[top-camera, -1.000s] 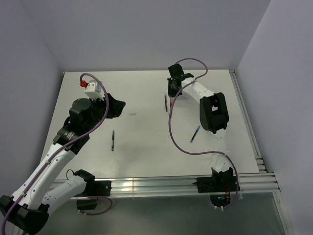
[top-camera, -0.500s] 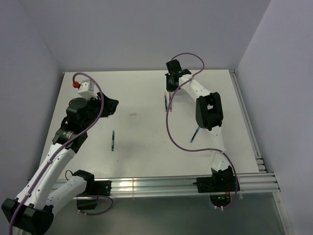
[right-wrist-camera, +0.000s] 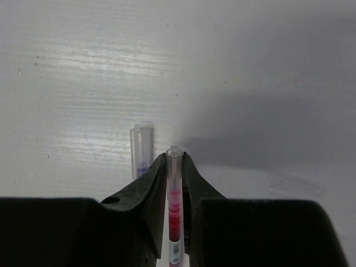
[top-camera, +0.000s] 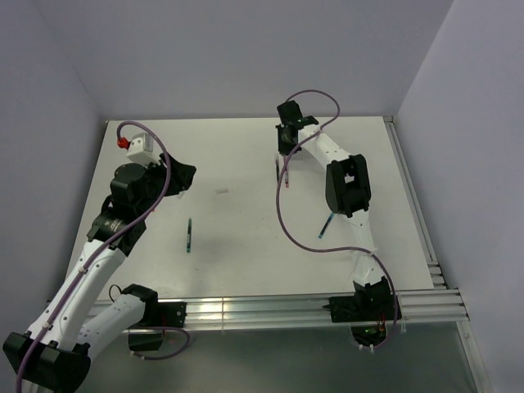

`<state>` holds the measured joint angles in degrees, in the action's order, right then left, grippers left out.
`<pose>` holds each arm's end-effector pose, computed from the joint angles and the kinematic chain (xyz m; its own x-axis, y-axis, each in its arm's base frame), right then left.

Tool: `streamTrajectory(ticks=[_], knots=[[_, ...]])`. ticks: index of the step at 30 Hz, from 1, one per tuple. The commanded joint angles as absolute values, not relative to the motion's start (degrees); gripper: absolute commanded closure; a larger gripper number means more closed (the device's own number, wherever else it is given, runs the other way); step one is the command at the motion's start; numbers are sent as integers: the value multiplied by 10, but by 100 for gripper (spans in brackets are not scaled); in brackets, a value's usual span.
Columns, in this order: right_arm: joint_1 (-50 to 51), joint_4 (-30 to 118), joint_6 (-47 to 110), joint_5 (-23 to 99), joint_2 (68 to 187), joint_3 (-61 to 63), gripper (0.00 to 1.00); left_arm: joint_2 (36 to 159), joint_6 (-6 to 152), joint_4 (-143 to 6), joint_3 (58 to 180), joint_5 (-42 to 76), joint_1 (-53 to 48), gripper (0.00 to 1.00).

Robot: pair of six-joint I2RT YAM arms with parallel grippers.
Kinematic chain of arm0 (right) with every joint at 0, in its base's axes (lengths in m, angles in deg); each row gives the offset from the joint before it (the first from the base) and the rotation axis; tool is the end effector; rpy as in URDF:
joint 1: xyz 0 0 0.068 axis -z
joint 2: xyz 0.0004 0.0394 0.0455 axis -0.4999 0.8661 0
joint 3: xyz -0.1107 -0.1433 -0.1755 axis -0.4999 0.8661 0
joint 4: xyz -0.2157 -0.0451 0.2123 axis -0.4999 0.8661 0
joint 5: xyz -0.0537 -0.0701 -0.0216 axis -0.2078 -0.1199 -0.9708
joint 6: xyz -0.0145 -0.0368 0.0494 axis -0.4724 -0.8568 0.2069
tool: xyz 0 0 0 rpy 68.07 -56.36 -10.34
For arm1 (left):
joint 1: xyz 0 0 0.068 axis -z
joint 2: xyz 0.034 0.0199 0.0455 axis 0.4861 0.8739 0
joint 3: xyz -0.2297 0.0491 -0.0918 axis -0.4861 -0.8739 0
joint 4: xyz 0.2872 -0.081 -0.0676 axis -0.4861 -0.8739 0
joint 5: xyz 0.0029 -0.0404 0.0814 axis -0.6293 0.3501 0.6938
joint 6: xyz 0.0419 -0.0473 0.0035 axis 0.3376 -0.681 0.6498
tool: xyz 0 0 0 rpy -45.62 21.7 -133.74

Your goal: Insert the pens into the pen caps

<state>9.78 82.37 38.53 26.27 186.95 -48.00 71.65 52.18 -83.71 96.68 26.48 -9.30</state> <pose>0.5406 0.1953 0.1443 -0.8217 -0.0459 -0.5681 -0.1110 0.9905 0.0805 0.2577 -0.0918 0.3326 -0.3479 -0.4507 -0.8221 0.1603 0.8353 -0.5258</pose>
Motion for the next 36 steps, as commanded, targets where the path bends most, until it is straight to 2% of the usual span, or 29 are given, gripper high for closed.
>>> streamTrajectory(ticks=[1,7,17,25,30,36], knots=[[101,825,377,250,1877,-508,99,717,521,-826,970,262,-96,47],[103,828,378,252,1878,-504,91,719,524,-826,971,260,-96,47],[104,829,376,250,1879,-507,87,723,526,-828,973,249,-96,48],[105,830,375,256,1876,-507,73,726,527,-830,974,247,-96,49],[105,830,374,258,1874,-508,68,726,528,-830,975,247,-97,48],[107,833,377,245,1853,-503,68,727,529,-831,976,246,-96,48]])
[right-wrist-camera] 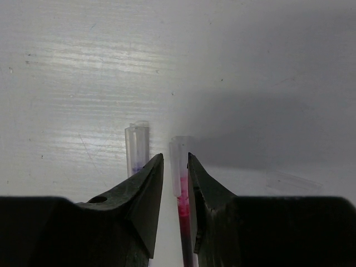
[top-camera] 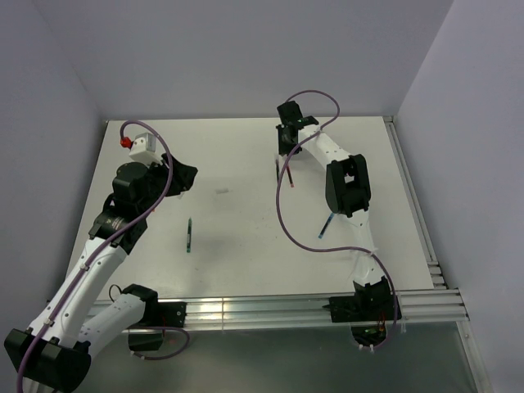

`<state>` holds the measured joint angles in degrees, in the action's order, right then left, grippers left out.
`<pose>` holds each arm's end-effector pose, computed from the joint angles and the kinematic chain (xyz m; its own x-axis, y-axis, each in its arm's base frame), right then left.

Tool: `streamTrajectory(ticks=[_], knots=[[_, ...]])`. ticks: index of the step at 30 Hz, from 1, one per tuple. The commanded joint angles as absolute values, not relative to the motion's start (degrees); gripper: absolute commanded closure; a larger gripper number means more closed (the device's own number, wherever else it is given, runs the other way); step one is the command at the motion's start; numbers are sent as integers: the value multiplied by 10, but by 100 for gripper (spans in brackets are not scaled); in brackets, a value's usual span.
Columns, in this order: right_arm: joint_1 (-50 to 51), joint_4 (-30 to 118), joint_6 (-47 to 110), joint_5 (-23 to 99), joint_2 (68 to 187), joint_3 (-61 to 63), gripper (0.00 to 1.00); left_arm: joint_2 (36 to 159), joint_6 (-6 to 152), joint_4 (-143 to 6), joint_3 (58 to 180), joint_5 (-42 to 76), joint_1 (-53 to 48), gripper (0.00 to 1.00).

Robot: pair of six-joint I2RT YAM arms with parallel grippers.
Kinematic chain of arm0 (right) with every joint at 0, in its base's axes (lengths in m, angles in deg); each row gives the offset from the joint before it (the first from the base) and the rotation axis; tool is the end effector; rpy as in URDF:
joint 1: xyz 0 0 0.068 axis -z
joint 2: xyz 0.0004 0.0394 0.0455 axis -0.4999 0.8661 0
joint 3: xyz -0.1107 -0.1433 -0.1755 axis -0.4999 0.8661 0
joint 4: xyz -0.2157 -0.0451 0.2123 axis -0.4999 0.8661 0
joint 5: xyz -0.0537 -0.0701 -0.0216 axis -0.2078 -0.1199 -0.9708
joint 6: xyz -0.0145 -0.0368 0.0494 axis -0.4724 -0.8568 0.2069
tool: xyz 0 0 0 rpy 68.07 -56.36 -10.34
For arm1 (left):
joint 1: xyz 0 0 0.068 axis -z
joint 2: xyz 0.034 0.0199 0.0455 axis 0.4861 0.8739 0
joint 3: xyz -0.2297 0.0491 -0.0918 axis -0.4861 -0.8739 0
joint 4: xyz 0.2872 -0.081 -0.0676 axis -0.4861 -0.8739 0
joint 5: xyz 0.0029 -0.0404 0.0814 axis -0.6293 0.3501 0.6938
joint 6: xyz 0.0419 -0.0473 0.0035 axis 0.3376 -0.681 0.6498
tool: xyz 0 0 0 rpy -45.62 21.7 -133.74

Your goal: Insert the pens into the pen caps

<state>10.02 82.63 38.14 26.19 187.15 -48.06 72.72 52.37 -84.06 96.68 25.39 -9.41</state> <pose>0.5412 0.1929 0.1424 -0.8247 -0.0505 -0.5634 -0.1112 0.9910 0.0739 0.2612 -0.0934 0.3271 -0.3751 -0.4385 -0.8168 0.1624 0.8364 -0.5236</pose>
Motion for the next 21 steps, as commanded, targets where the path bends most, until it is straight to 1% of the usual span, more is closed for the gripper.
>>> streamTrajectory(ticks=[1,5,8,14,15,18,21], knots=[[107,831,377,244,1845,-495,68,725,528,-831,977,246,-96,48],[124,831,379,229,1771,-460,68,719,528,-829,976,243,-96,48],[140,831,386,220,1703,-396,68,717,527,-828,977,236,-96,48],[186,795,403,197,1591,-209,67,710,521,-828,978,225,-94,48],[195,789,405,196,1581,-164,67,710,521,-827,978,224,-94,48],[207,758,413,196,1552,-87,67,713,518,-827,979,217,-93,48],[219,746,416,184,1546,-45,68,716,516,-828,979,210,-93,49]])
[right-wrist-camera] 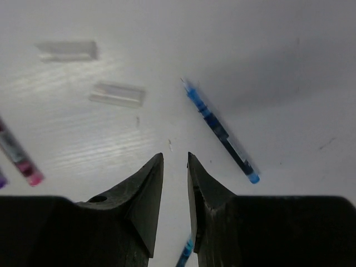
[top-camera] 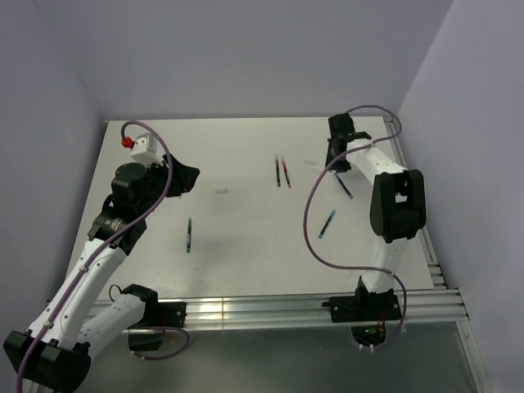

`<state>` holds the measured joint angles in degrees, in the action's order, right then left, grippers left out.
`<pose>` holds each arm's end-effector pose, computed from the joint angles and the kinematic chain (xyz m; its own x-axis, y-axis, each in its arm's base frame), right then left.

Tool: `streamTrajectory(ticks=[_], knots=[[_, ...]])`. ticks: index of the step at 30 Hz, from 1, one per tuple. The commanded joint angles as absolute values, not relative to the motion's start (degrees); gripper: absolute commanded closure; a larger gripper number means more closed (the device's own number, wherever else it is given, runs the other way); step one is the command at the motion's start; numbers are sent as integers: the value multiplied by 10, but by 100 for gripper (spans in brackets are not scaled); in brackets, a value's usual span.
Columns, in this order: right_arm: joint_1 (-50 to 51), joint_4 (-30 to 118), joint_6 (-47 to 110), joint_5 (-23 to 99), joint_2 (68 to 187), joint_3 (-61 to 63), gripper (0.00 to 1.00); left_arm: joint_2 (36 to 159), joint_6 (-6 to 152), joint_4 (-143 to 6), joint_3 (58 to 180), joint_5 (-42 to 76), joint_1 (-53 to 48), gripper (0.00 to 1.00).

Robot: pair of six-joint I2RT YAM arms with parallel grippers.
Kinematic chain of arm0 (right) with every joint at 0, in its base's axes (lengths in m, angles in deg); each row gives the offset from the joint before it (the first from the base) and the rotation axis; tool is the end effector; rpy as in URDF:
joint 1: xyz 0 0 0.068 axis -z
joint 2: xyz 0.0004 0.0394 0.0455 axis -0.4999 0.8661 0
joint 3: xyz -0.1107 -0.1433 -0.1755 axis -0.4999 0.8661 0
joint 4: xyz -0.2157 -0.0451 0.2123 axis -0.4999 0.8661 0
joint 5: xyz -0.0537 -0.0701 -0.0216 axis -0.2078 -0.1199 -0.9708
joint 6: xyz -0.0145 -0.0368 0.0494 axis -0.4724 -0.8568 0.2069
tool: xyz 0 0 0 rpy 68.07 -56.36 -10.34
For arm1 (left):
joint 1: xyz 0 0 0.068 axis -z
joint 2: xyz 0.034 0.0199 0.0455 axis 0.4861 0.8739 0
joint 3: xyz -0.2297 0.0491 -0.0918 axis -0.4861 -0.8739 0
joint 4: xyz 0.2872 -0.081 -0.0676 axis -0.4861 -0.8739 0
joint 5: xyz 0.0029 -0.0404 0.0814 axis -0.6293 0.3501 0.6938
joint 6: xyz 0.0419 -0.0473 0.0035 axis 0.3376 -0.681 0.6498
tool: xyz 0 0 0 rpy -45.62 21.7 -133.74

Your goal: Insert the pens into the pen caps

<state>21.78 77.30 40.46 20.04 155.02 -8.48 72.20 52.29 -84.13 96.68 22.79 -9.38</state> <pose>0.4511 0.0563 0.1787 -0.8172 0.1543 -0.5553 0.1854 0.9827 0.0002 0.2585 -0.0950 0.3293 -0.3917 -0.4330 -0.8119 0.2008 0.8209 -0.5347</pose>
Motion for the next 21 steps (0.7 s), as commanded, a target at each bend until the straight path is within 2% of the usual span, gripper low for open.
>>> streamTrajectory(ticks=[1,7,14,21], knots=[[224,742,416,184,1546,-39,68,717,515,-828,979,208,-93,49],[247,737,410,178,1558,-33,69,718,515,-828,980,201,-91,49],[259,738,401,164,1572,-52,59,721,516,-827,979,196,-89,50],[263,734,399,198,1613,-92,54,719,519,-829,980,198,-89,49]])
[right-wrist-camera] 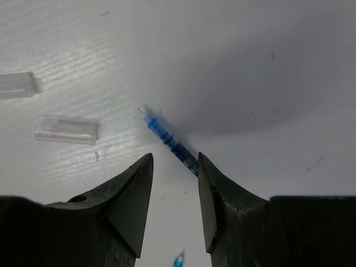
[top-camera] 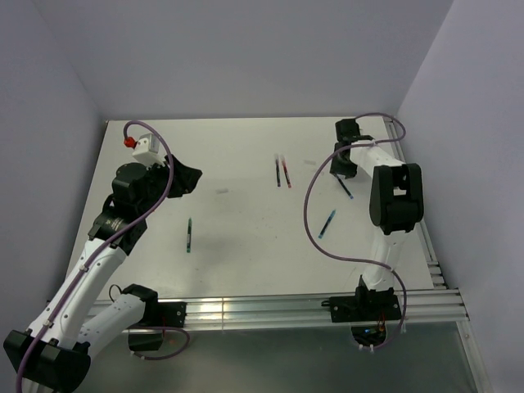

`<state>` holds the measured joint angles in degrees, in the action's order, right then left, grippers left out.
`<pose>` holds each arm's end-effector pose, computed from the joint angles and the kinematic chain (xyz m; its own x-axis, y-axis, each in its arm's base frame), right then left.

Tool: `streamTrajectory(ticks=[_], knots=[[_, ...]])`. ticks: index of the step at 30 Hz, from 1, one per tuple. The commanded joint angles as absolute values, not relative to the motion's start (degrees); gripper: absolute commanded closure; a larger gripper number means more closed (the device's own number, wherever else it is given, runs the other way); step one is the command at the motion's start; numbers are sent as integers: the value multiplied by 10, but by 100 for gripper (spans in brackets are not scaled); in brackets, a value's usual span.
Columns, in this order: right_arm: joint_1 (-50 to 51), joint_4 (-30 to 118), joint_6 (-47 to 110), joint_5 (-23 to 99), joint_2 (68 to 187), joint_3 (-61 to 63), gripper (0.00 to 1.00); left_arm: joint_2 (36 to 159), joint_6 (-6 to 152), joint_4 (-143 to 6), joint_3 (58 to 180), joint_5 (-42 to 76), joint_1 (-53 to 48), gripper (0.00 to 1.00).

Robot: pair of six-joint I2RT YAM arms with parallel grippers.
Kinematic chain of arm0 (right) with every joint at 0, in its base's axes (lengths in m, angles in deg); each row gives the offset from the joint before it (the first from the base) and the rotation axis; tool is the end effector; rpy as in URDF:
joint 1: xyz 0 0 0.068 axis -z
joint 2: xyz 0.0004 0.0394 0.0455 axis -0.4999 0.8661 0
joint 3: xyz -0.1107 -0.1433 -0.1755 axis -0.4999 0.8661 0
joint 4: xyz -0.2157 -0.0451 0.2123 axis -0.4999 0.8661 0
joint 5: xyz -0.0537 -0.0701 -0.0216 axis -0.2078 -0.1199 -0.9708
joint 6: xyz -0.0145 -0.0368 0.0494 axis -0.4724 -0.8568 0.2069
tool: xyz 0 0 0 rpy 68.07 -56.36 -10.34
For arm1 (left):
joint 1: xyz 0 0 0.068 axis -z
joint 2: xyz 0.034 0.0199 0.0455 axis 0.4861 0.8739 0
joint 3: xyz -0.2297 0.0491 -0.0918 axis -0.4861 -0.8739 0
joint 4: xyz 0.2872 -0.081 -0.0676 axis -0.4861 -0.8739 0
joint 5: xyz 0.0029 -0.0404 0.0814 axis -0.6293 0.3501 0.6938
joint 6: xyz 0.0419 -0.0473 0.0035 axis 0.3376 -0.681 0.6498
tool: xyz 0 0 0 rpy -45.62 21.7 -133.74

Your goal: Insert the pens into the pen caps

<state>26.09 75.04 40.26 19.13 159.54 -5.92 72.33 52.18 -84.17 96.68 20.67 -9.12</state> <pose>0.4532 0.0214 0.1314 -0.8460 0.2083 -0.4908 0.2618 0.9642 -0.0420 0.2578 -0.0979 0.3287 -0.4141 -0.4241 -0.8054 0.2299 0.8074 -0.5433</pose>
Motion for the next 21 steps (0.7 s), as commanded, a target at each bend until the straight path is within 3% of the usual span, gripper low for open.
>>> streamTrajectory(ticks=[1,8,21], knots=[[263,734,394,201,1616,-96,54,720,519,-829,980,198,-89,49],[273,734,389,198,1627,-98,50,722,520,-828,980,195,-89,49],[276,734,386,212,1653,-108,51,729,520,-827,980,191,-89,50]])
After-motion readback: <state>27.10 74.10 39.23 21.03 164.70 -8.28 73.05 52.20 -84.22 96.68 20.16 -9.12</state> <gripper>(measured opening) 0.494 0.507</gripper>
